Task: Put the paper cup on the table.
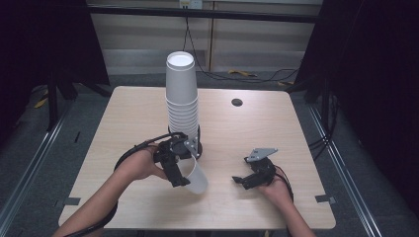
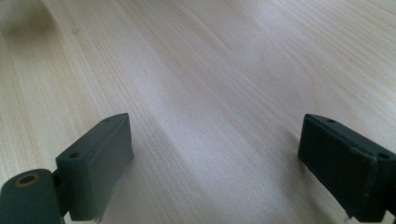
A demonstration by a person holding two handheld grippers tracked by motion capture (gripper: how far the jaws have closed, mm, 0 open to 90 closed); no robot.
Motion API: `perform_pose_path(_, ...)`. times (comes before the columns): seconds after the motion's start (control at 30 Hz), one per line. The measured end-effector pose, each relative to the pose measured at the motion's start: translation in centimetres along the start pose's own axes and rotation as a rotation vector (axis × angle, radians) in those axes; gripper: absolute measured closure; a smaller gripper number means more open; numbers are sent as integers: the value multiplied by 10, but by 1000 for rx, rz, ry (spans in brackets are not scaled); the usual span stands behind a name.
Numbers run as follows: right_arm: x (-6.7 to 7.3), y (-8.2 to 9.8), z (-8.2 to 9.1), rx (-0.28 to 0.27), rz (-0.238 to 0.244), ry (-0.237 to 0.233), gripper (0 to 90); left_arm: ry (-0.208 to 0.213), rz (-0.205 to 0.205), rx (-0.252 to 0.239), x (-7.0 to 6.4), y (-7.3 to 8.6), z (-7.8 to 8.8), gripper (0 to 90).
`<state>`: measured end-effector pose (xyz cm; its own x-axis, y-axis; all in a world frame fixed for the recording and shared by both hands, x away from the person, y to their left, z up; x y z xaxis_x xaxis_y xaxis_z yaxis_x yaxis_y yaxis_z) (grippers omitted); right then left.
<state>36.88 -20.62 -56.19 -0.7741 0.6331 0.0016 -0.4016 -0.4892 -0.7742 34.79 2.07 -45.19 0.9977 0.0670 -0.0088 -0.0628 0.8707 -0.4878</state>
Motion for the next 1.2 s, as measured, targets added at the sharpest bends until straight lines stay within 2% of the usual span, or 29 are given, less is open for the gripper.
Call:
perform_pose_path(0.03, 0, 0, 0, 0, 0, 0, 95, 2, -12, 4, 0, 0, 0, 80)
perform_pose_path(0.13, 0, 0, 0, 0, 0, 0, 96, 1, -8, -2, 0, 0, -4, 77)
perform_pose_path(0.33, 0, 0, 0, 0, 0, 0, 96, 8, -28, -6, -2, 0, -9, 73)
perform_pose_path(0.43, 0, 0, 0, 0, 0, 0, 96, 5, -29, -8, -2, 0, -12, 71)
perform_pose_path(0.57, 0, 0, 0, 0, 0, 0, 96, 0, -11, -39, -3, -2, -14, 69)
perform_pose_path(0.63, 0, 0, 0, -1, 0, 1, 96, 4, -29, -38, -3, -4, -15, 68)
perform_pose_path(0.67, 0, 0, 0, 0, 0, 0, 96, -2, -22, -52, -4, -5, -16, 67)
perform_pose_path(0.8, 0, 0, 0, -1, 0, 0, 96, 7, -41, -52, -5, -8, -17, 64)
perform_pose_path(0.87, 0, 0, 0, -1, 0, 0, 96, 8, -37, -60, -6, -8, -18, 60)
perform_pose_path(0.93, 0, 0, 0, 0, 0, 0, 96, 13, -13, -71, -6, -8, -19, 52)
perform_pose_path(1.2, 0, 0, 0, 0, 0, 0, 96, 27, 1, -98, -6, -8, -23, 20)
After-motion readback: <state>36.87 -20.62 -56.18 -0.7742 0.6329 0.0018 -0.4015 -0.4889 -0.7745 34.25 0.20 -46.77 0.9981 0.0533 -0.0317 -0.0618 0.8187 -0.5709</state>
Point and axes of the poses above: each handheld gripper's, and its own axes: z roughly backward along the jaws, y roughly out of its underside, x roughly to its left, the point moved 8 cm from there along -z, roughly forward along the jaws, and after that the axes turned 6 degrees about -x, right-handed, at the moved point
